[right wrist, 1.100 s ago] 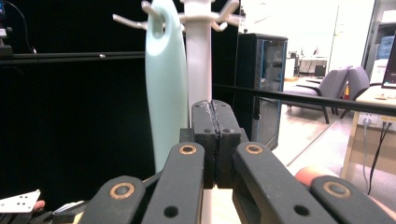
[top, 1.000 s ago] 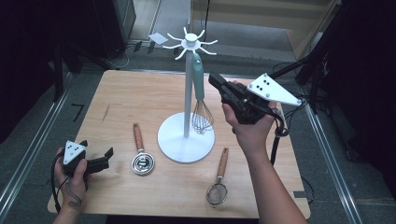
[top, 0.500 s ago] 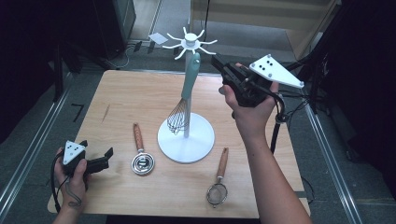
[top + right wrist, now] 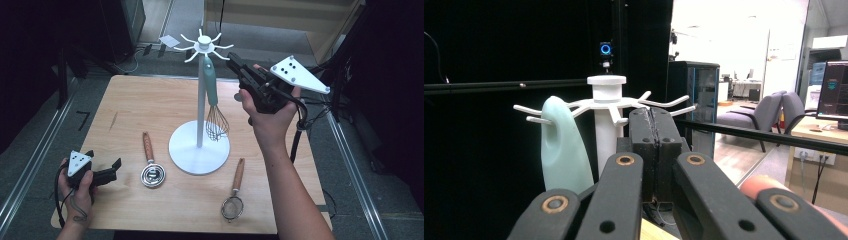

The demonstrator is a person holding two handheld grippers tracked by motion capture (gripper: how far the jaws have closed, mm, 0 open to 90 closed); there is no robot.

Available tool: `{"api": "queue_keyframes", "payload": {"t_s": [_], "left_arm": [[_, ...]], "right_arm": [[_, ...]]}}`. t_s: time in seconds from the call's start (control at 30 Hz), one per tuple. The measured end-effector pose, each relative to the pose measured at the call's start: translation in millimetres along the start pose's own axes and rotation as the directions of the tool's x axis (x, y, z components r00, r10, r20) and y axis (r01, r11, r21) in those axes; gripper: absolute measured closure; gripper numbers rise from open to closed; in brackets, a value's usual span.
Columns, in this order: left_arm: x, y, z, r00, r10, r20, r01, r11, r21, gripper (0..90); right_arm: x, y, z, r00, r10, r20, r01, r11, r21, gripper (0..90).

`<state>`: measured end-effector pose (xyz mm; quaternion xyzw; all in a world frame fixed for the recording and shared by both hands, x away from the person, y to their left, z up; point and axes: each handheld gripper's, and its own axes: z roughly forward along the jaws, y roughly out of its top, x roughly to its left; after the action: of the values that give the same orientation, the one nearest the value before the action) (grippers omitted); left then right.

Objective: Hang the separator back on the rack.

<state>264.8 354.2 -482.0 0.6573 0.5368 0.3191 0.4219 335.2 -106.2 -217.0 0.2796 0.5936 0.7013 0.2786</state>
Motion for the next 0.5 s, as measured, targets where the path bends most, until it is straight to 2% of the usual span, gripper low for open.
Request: {"api": "queue_keyframes", "payload": {"t_s": [0.33,0.5], "left_arm": [[0.2,-0.1,0.0,1.0000,0.002,0.003,-0.002,1.0000,0.000,0.0],[0.3,-0.1,0.0,1.0000,0.001,0.003,-0.001,1.0000,-0.002,0.0]], "right_arm": [[12.9,1.0,-1.8,0.9992,-0.027,-0.031,0.027,1.000,0.002,90.0],[16.4,0.8,-1.4,0.9988,-0.025,-0.041,0.025,1.000,0.003,90.0]]}}
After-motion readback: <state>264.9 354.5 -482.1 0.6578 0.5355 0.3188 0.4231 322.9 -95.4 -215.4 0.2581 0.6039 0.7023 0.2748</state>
